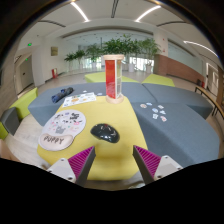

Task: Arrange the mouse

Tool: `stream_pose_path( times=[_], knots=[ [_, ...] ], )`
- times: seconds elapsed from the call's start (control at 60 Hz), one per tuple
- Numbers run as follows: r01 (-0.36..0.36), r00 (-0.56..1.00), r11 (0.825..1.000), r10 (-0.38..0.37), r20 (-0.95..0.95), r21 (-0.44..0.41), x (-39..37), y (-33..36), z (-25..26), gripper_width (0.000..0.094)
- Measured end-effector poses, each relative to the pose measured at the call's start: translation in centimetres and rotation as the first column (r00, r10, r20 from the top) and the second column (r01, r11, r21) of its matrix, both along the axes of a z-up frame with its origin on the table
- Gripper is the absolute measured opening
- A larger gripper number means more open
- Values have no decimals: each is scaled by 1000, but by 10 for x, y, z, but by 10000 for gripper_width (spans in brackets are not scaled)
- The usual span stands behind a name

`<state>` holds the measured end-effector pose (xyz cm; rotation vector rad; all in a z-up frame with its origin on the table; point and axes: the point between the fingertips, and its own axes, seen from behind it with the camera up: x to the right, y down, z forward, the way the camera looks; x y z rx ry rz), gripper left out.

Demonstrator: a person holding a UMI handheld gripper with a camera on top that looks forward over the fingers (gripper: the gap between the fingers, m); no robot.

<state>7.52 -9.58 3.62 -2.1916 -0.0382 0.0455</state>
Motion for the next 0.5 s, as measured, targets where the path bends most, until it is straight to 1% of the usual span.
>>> stream_pose_path(
  times=[0.033,0.117,0.267,0.35,0.5],
  knots=[
    [-21,1000,1000,21,-3,-6,-6,2,-7,828],
    [-55,998,998,55,10,-24,-24,34,-32,833],
    [-68,995,998,69,70,-12,-26,79,-45,839],
    [-54,997,999,54,52,-1,-23,102,-45,829],
    [4,999,1000,-5,45,17,-3,140,-46,831]
  ],
)
